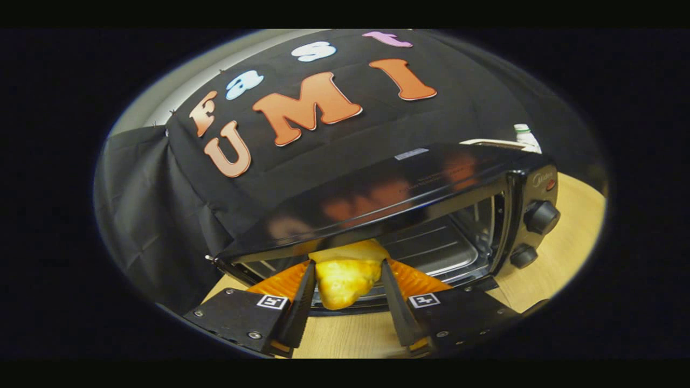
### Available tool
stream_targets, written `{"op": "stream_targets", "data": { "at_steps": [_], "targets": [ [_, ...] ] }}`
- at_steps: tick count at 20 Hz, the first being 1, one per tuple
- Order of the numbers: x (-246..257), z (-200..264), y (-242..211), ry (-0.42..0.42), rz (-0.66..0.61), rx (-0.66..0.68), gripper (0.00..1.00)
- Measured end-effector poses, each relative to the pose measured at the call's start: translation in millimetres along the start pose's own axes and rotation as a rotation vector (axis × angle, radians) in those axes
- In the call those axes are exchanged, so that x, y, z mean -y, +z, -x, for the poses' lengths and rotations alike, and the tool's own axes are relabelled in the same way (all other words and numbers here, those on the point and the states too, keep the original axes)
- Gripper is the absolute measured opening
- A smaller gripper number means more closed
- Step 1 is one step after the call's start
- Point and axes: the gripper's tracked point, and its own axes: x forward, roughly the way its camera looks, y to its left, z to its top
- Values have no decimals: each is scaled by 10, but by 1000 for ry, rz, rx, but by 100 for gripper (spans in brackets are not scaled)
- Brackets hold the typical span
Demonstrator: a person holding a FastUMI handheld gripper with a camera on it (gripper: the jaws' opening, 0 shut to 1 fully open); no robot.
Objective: Open the toaster oven, put the food inside, and close the toaster oven door.
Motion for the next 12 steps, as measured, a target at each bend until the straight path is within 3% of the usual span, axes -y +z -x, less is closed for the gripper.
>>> {"op": "stream_targets", "data": {
  "at_steps": [12],
  "targets": [
    [140,-284,81,-69,44,30,67]
  ]
}}
